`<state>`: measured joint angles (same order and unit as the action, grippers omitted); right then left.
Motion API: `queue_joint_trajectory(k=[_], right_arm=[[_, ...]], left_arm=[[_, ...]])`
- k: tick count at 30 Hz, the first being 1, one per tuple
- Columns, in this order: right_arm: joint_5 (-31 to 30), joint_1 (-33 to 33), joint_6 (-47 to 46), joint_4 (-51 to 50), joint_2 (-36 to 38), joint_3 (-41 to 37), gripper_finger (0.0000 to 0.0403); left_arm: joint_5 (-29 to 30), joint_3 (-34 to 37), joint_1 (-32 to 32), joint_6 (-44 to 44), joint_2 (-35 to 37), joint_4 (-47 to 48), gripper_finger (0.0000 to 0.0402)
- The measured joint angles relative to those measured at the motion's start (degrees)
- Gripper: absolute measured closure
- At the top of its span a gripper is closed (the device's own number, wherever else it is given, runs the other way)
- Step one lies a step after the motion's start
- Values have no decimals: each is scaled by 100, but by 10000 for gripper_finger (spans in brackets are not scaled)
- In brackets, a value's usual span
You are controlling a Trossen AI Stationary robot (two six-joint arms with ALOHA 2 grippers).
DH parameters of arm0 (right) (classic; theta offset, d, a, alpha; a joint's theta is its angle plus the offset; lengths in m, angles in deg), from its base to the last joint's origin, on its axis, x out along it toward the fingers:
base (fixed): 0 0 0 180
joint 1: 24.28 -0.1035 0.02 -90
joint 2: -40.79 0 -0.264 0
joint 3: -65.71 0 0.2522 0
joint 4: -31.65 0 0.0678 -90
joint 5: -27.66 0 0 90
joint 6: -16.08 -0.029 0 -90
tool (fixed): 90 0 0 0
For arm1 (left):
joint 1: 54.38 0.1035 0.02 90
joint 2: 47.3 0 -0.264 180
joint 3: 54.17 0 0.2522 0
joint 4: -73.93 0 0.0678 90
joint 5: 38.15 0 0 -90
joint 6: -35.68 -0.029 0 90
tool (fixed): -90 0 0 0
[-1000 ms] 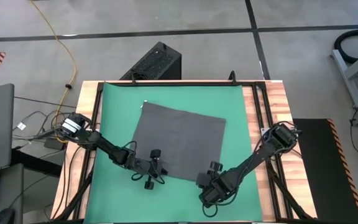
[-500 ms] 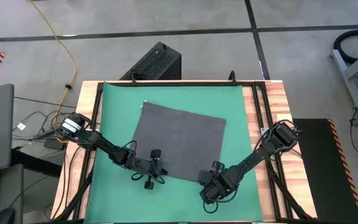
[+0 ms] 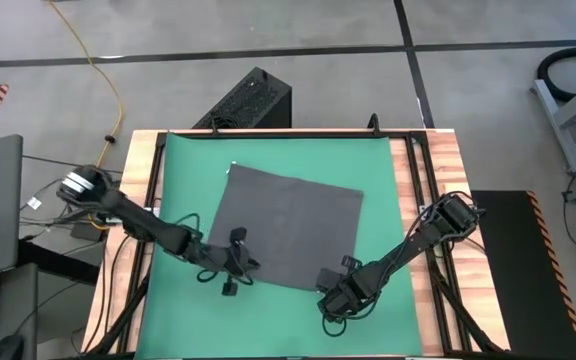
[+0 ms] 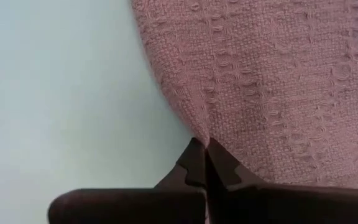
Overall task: Roll towel into tight, uniform cylinder
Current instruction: Roll the gray towel
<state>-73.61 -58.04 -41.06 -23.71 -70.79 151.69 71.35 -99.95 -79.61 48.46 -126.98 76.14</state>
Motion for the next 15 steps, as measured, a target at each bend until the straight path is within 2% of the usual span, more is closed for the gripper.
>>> queue_joint_trajectory(k=[1, 3, 6, 8, 11, 15], right_arm=[[-25, -16, 0, -16, -1, 20, 396], [-60, -34, 0, -62, -8, 51, 396], [-57, -25, 0, -137, -12, 95, 396], [-53, -25, 1, -145, -14, 99, 396], [-55, -25, 4, -145, -14, 99, 396], [-55, -25, 14, -145, -14, 99, 396]], left_arm=[[191, 56, -36, 209, 212, 348, 389], [401, 358, -213, 631, 541, 452, 398], [633, 1052, -757, 1007, 843, -495, 400], [1141, 1514, -1065, 1453, 917, -934, 401], [1587, 1997, -1401, 2221, 921, -1281, 401], [1908, 2106, -1720, 2768, 924, -1187, 401]])
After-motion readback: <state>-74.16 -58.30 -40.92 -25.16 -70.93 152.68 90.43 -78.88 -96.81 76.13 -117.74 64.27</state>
